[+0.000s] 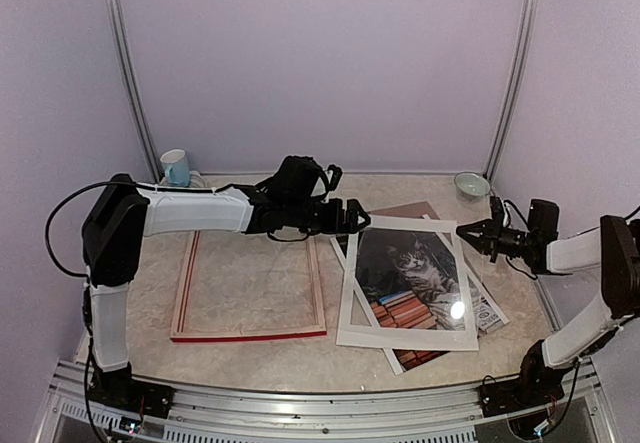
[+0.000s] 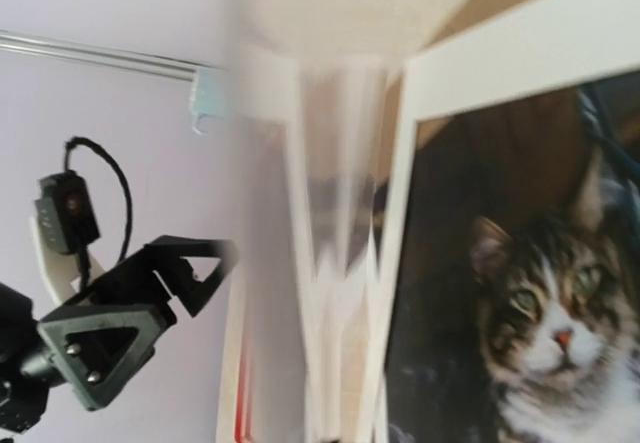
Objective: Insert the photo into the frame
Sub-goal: Pick up the glass panel from the mat board.
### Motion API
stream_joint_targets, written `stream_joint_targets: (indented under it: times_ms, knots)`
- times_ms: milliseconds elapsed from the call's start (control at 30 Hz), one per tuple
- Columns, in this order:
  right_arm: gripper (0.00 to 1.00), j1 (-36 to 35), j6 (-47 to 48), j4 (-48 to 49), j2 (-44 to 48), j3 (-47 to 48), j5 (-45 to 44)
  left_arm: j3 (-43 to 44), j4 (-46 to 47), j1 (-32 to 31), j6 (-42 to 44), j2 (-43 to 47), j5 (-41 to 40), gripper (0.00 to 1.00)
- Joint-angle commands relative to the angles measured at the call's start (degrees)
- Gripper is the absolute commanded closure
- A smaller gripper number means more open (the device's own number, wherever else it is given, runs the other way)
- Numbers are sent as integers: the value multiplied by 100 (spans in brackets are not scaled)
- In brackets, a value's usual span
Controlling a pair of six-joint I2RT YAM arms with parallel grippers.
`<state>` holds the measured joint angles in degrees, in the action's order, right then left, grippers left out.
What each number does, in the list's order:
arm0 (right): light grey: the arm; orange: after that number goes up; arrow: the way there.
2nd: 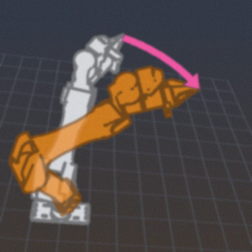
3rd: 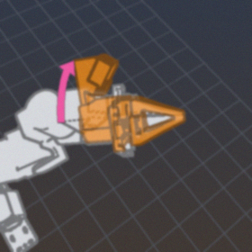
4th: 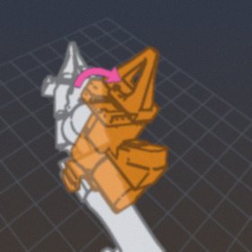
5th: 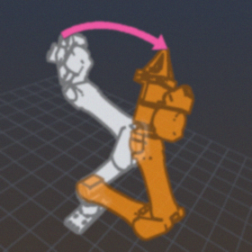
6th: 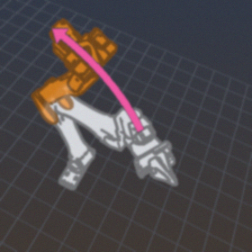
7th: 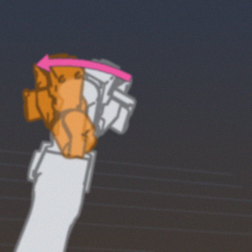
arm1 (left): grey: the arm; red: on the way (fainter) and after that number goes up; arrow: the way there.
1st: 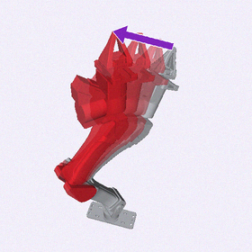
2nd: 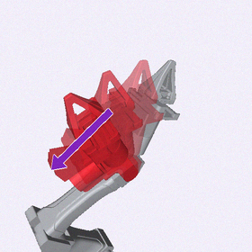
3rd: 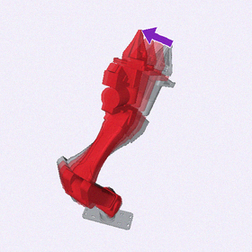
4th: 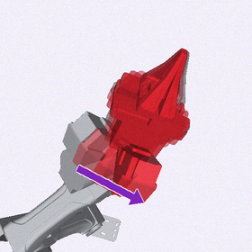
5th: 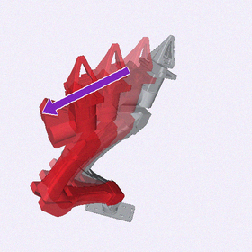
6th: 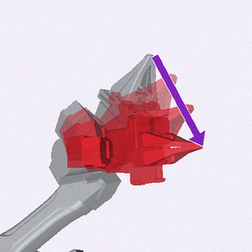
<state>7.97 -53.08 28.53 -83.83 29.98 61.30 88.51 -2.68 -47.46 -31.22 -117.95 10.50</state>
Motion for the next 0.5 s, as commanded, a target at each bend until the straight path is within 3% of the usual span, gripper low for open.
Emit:
stream_joint_targets:
  times_ms: [0, 467]
  knots:
    - [100, -112, -233, 3, 318, 312, 150, -389, 3, 176, 108, 419, -175, 1]
    - [100, -549, -411, -318, 438, 1372, -21, -1650, 9, 734, 178, 1573, -569, 1]
